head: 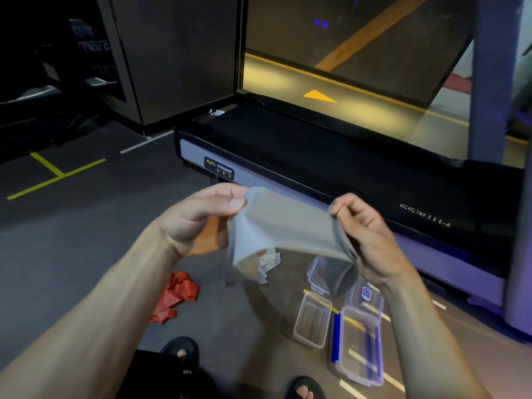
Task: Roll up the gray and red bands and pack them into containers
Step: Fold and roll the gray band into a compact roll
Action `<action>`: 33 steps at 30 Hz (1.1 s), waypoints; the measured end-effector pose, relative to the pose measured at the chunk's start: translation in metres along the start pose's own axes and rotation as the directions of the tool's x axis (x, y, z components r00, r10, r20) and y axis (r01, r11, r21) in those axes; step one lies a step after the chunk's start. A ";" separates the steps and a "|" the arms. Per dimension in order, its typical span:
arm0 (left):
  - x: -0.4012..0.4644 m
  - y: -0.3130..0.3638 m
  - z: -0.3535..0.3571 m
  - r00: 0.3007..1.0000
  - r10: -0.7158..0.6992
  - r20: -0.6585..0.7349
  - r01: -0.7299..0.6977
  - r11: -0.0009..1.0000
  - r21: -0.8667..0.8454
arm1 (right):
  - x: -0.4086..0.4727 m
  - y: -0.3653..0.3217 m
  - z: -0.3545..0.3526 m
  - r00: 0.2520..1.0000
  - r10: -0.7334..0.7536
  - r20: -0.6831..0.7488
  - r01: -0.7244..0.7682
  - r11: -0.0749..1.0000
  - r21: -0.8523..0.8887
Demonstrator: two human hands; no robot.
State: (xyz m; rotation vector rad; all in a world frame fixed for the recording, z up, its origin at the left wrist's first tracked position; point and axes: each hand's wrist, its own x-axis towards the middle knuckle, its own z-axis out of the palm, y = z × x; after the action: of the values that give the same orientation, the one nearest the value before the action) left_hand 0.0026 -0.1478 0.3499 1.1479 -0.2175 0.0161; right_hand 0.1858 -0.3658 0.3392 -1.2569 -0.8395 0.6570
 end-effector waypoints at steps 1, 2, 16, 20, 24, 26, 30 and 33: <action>0.002 0.000 0.002 0.999 0.040 0.030 -0.039 0.999 -0.029 | 0.000 0.003 0.004 1.000 0.004 0.014 -0.004 1.000 0.001; 0.004 0.000 0.004 0.995 0.068 0.076 -0.064 0.996 -0.054 | -0.001 0.007 0.008 1.000 0.013 0.022 -0.013 1.000 0.024; 0.016 -0.009 0.010 0.977 -0.137 -0.161 0.199 0.857 0.476 | 0.005 0.005 0.051 0.986 -0.065 0.153 0.010 0.942 0.334; 0.012 -0.007 0.012 0.968 -0.144 -0.208 0.223 0.874 0.432 | 0.004 0.005 0.061 0.978 -0.033 0.207 0.013 0.995 0.098; 0.013 -0.013 0.004 0.975 -0.195 -0.104 0.221 0.859 0.461 | 0.003 0.003 0.057 0.974 -0.010 0.227 0.017 0.999 -0.027; 0.012 -0.012 0.005 0.973 -0.226 -0.051 0.223 0.849 0.478 | 0.002 0.004 0.053 0.971 -0.019 0.240 0.042 0.995 -0.093; 0.012 -0.009 0.008 0.970 -0.226 -0.090 0.238 0.810 0.535 | 0.002 0.001 0.048 0.962 0.004 0.272 0.065 0.968 -0.244; 0.012 -0.010 0.006 0.968 -0.239 -0.077 0.238 0.777 0.582 | 0.004 -0.003 0.042 0.949 0.044 0.311 0.079 0.925 -0.373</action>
State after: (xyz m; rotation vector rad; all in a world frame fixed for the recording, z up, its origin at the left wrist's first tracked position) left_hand 0.0143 -0.1585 0.3456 1.7967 -0.0602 -0.1539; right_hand 0.1527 -0.3404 0.3464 -1.5133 -1.2903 0.7121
